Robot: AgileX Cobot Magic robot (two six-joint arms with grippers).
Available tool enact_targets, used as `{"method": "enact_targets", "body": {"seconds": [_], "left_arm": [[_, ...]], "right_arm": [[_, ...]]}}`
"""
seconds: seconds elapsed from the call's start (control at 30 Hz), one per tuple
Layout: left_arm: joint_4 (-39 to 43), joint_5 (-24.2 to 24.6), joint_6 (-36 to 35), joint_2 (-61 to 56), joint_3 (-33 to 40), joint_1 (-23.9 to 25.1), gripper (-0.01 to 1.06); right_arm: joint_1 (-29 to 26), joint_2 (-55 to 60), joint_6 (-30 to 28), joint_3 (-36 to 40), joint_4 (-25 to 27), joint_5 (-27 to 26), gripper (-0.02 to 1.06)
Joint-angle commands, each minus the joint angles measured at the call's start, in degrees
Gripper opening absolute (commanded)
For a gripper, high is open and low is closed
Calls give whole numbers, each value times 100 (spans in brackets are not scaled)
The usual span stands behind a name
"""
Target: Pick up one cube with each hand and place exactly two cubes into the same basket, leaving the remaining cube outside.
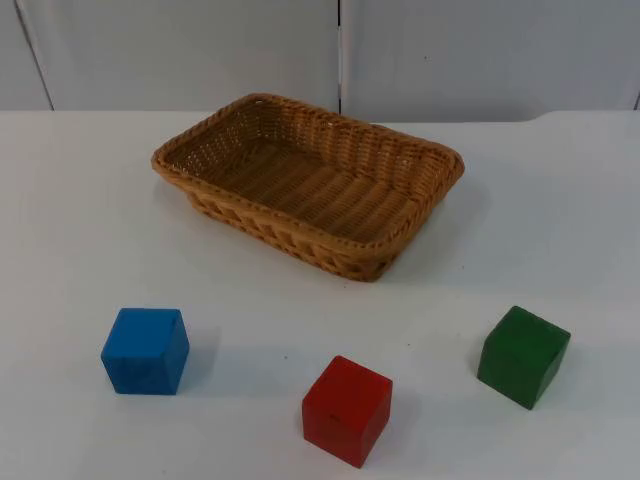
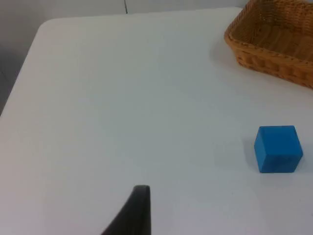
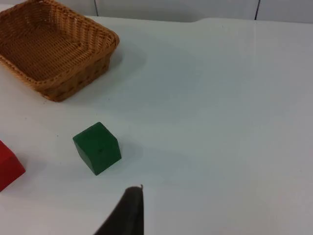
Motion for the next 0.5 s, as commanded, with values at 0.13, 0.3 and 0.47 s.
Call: {"method": "enact_targets", "body": {"seconds": [0.13, 0.3, 0.47], "left_arm": [[0, -122, -25, -10, -201, 12, 105], [-54, -190, -25, 282, -201, 12, 105], [-92, -446, -25, 339, -201, 12, 105]], "right_arm": [[-31, -26, 19, -38, 10, -39, 105], [-31, 51, 19, -243, 10, -38, 105], [-31, 457, 7, -403, 21, -45, 105]]}}
